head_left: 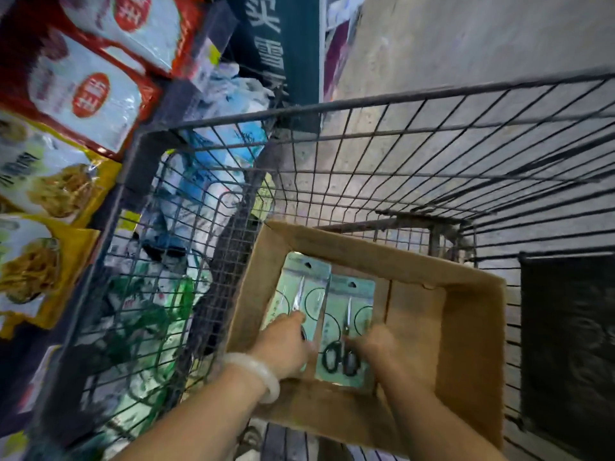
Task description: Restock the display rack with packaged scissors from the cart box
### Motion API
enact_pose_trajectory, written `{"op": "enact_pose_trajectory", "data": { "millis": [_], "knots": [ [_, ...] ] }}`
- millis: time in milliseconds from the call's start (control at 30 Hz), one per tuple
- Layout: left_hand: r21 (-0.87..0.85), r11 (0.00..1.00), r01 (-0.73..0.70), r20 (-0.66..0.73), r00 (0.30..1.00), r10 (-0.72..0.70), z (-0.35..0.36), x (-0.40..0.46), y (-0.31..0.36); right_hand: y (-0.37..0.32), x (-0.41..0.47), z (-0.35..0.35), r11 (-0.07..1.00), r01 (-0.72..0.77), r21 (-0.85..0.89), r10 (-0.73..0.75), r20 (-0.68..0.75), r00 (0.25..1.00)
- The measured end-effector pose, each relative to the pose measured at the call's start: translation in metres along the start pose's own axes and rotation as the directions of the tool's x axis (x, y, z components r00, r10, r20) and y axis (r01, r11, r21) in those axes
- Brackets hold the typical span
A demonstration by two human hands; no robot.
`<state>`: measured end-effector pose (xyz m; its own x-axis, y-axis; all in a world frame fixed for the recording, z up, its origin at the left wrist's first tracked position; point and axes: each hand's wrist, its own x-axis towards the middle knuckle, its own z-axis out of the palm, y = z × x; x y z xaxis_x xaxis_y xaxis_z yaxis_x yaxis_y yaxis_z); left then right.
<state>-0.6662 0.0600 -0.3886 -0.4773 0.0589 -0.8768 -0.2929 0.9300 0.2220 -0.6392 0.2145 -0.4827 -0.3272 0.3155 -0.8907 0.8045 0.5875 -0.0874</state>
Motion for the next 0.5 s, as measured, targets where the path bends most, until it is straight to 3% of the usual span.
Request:
{"op": "enact_pose_trajectory", "data": {
  "millis": [100, 300, 400, 500],
  "knots": [
    [-0.021, 1.000, 0.018, 0.029, 0.999, -0.017, 0.000, -0.004, 0.003, 0.010, -0.006, -0.004, 0.995, -0.005, 0.096, 0.003, 0.023, 1.000],
    [-0.113, 0.992, 0.056, 0.019, 0.998, -0.054, -0.003, -0.016, 0.011, 0.006, -0.039, -0.029, 0.856, 0.110, 0.505, -0.209, 0.143, 0.967],
    [-0.304, 0.948, 0.090, 0.020, 0.996, -0.088, -0.005, -0.021, 0.014, 0.004, -0.055, -0.043, 0.784, 0.166, 0.598, -0.314, 0.153, 0.937],
    [-0.569, 0.817, 0.096, 0.022, 0.995, -0.102, -0.010, -0.025, 0.018, -0.008, -0.073, -0.051, 0.732, 0.224, 0.644, -0.428, 0.178, 0.886]
  ]
}}
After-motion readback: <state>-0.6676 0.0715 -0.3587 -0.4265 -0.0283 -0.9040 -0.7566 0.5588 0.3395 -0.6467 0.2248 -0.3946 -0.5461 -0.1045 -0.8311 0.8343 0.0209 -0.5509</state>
